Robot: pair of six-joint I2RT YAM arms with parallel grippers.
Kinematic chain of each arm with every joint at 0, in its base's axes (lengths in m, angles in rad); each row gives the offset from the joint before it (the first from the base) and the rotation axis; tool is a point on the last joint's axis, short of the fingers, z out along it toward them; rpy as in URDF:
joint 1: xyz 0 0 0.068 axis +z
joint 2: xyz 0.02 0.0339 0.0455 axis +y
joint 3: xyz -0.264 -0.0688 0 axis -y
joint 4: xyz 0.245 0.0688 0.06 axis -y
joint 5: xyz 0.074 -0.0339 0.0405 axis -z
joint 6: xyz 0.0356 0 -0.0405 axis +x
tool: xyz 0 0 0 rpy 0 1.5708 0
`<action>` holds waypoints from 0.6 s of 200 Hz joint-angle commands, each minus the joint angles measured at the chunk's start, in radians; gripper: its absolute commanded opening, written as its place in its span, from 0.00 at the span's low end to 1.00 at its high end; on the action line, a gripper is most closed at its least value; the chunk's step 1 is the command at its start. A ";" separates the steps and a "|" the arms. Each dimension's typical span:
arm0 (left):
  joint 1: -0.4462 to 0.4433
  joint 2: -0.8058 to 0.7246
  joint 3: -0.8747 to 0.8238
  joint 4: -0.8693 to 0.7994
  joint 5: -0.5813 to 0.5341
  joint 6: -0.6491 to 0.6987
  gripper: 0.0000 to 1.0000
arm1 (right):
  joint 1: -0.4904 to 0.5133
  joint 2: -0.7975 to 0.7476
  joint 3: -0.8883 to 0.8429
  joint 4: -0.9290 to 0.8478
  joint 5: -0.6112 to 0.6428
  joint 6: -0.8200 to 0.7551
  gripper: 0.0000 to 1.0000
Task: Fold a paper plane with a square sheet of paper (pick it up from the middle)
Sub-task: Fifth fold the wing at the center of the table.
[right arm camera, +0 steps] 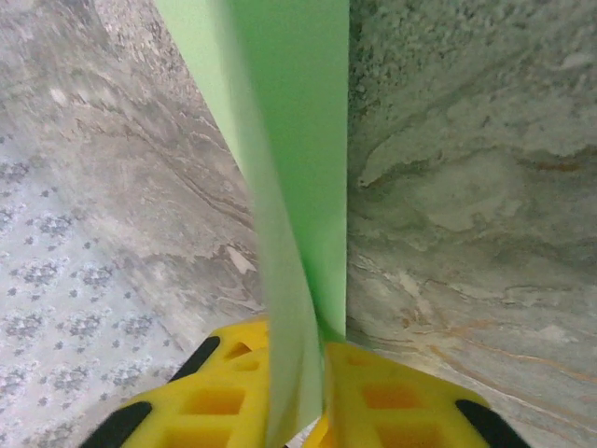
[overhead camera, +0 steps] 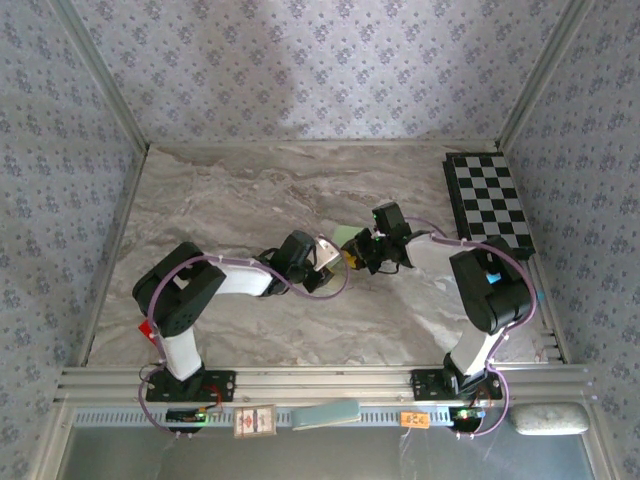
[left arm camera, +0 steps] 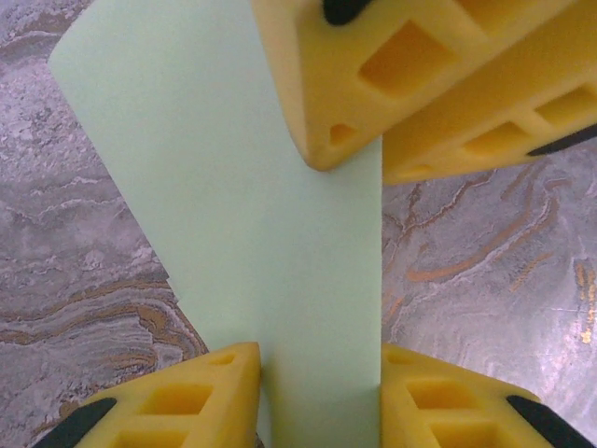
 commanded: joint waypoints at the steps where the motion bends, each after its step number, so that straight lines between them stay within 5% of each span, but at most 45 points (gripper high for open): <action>1: 0.001 0.006 0.001 0.002 0.004 0.025 0.31 | -0.014 0.022 0.058 -0.123 -0.005 -0.074 0.30; 79: -0.001 0.006 0.001 -0.012 -0.001 0.037 0.31 | -0.042 0.096 0.153 -0.237 -0.035 -0.196 0.34; 120: -0.002 -0.001 0.007 -0.016 -0.014 0.040 0.32 | -0.042 0.091 0.152 -0.249 -0.050 -0.200 0.14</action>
